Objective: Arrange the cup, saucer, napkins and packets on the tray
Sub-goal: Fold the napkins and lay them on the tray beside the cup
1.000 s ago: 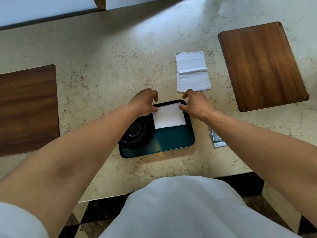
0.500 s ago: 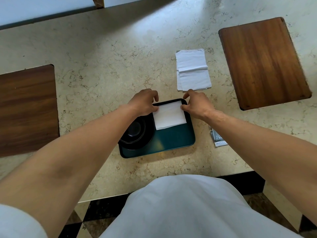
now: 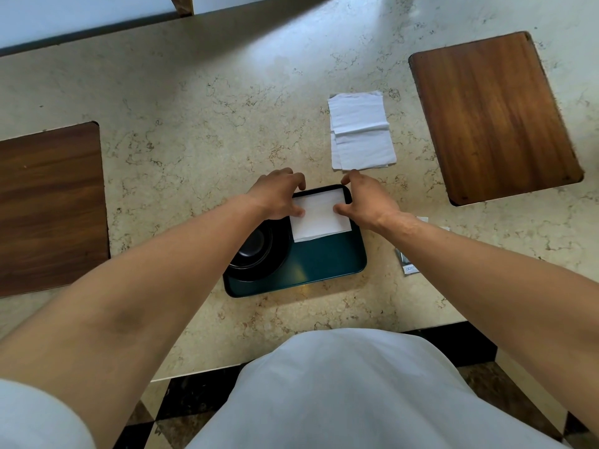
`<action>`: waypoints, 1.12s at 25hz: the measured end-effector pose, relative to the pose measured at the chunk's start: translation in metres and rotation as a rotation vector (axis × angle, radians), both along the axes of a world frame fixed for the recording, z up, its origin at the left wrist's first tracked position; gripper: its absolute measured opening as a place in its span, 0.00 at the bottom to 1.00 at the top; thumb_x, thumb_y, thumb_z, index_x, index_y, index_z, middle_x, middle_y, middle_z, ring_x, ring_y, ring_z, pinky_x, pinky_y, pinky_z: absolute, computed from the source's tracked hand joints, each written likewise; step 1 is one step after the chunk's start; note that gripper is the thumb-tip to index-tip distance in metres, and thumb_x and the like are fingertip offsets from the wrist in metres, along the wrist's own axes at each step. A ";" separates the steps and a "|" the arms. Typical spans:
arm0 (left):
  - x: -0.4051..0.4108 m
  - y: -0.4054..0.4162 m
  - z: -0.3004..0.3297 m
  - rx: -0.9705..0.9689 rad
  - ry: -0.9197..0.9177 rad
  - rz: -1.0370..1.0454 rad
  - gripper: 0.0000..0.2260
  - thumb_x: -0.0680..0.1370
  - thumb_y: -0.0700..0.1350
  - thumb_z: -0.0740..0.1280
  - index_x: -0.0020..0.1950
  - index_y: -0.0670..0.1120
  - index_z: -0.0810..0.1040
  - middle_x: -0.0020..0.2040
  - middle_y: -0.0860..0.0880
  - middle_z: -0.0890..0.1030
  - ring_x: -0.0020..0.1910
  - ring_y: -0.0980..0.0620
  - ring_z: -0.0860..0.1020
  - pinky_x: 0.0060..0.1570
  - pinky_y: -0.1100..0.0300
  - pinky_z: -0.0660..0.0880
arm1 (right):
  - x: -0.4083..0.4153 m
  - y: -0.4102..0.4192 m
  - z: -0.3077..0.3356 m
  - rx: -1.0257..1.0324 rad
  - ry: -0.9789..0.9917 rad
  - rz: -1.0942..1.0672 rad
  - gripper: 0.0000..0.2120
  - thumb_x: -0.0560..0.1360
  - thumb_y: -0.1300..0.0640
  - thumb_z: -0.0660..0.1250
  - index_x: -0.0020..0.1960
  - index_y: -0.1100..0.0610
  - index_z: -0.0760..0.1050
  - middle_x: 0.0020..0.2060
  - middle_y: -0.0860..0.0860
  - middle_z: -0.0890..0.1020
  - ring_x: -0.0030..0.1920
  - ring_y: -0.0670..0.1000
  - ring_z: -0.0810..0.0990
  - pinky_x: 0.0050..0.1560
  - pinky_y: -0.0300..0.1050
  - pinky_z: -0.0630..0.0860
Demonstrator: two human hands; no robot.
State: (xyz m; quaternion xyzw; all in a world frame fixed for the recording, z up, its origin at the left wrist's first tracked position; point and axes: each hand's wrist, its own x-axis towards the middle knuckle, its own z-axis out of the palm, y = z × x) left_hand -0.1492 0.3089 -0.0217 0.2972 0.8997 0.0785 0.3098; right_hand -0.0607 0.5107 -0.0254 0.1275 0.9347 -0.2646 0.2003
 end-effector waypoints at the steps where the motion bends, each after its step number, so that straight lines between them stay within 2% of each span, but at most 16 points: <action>1: 0.000 0.000 0.000 -0.001 -0.001 0.000 0.26 0.72 0.55 0.75 0.66 0.49 0.74 0.59 0.48 0.75 0.59 0.45 0.74 0.56 0.51 0.71 | 0.000 0.001 0.000 -0.004 0.001 -0.007 0.29 0.73 0.48 0.76 0.69 0.54 0.70 0.63 0.54 0.78 0.61 0.55 0.78 0.57 0.49 0.74; 13: 0.000 0.000 0.003 0.001 -0.016 0.005 0.25 0.73 0.54 0.75 0.67 0.48 0.74 0.57 0.48 0.75 0.60 0.45 0.73 0.58 0.49 0.72 | -0.001 0.003 -0.002 -0.039 0.002 -0.034 0.29 0.72 0.47 0.76 0.68 0.53 0.70 0.60 0.53 0.80 0.57 0.54 0.79 0.51 0.46 0.73; 16: -0.004 0.002 0.004 0.049 -0.062 0.034 0.25 0.73 0.56 0.74 0.66 0.49 0.74 0.54 0.51 0.73 0.56 0.48 0.75 0.55 0.52 0.74 | -0.005 0.003 -0.001 -0.052 0.035 -0.050 0.28 0.73 0.44 0.74 0.67 0.53 0.70 0.52 0.50 0.78 0.51 0.51 0.78 0.49 0.46 0.73; 18: -0.010 0.006 0.004 0.094 -0.075 0.098 0.24 0.74 0.59 0.72 0.65 0.49 0.75 0.54 0.51 0.75 0.52 0.50 0.75 0.50 0.55 0.73 | -0.011 0.007 0.000 -0.063 0.072 -0.085 0.24 0.76 0.43 0.71 0.66 0.54 0.71 0.51 0.50 0.77 0.50 0.51 0.78 0.50 0.46 0.73; 22: -0.029 0.025 0.002 0.160 -0.028 0.236 0.16 0.80 0.56 0.66 0.61 0.47 0.77 0.52 0.50 0.78 0.51 0.51 0.75 0.46 0.58 0.68 | -0.030 0.026 0.000 -0.063 0.107 -0.144 0.18 0.80 0.48 0.66 0.66 0.55 0.73 0.58 0.53 0.78 0.52 0.51 0.77 0.52 0.46 0.73; 26: -0.052 0.053 -0.003 0.204 -0.022 0.295 0.08 0.80 0.51 0.67 0.54 0.47 0.80 0.50 0.51 0.79 0.47 0.53 0.75 0.41 0.63 0.68 | -0.052 0.058 -0.004 0.015 0.152 -0.175 0.13 0.80 0.55 0.66 0.63 0.55 0.75 0.58 0.54 0.77 0.49 0.48 0.75 0.51 0.42 0.70; 28: -0.060 0.066 -0.006 0.236 0.011 0.320 0.08 0.79 0.48 0.68 0.54 0.46 0.82 0.47 0.51 0.80 0.46 0.53 0.77 0.42 0.63 0.69 | -0.063 0.072 -0.007 0.036 0.187 -0.229 0.12 0.79 0.58 0.66 0.62 0.56 0.76 0.59 0.55 0.76 0.49 0.49 0.75 0.51 0.41 0.70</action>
